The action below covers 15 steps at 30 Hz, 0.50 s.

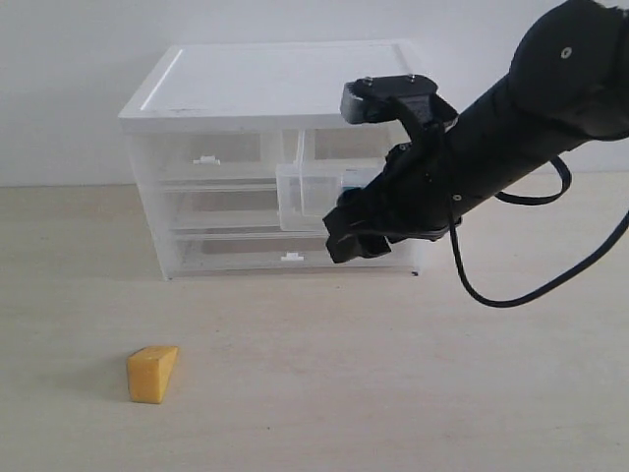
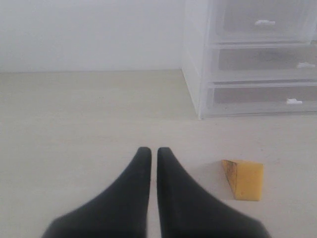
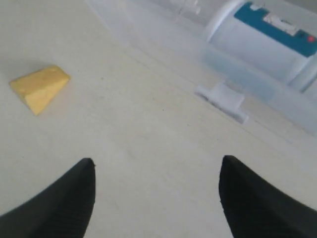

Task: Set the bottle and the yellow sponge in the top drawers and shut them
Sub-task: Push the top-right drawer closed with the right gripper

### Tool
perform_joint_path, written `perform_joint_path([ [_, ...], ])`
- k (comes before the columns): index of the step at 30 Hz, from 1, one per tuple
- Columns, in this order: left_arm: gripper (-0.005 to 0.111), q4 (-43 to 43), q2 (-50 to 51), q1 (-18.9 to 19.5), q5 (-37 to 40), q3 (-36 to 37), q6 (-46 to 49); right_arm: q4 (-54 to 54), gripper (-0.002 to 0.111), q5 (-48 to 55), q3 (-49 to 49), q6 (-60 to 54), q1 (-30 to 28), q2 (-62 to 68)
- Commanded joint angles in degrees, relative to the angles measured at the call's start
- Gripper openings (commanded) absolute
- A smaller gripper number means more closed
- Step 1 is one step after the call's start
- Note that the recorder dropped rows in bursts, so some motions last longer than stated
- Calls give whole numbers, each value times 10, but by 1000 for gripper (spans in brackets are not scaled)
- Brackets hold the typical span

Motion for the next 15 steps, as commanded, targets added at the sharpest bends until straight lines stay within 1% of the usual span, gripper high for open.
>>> perform_joint_path([
  [1, 4, -4, -2, 2, 0, 2, 2, -66, 60, 21, -3, 23, -1, -2],
  [3, 4, -4, -2, 2, 0, 2, 2, -76, 53, 24, -3, 28, -1, -2],
  [4, 4, -4, -2, 2, 0, 2, 2, -76, 44, 28, -3, 28, -1, -2],
  [6, 4, -4, -2, 2, 0, 2, 2, -76, 21, 46, -10, 16, -1, -2],
  [7, 4, -4, -2, 2, 0, 2, 2, -76, 0, 73, -24, -5, -1, -2],
  [11, 4, -4, -2, 2, 0, 2, 2, -75, 0, 95, -55, -2, -1, -2],
  [13, 4, -4, -2, 2, 0, 2, 2, -86, 0, 88, -60, 1, -1, -1],
  [15, 4, -4, -2, 2, 0, 2, 2, -89, 0, 59, -61, 13, -1, -1],
])
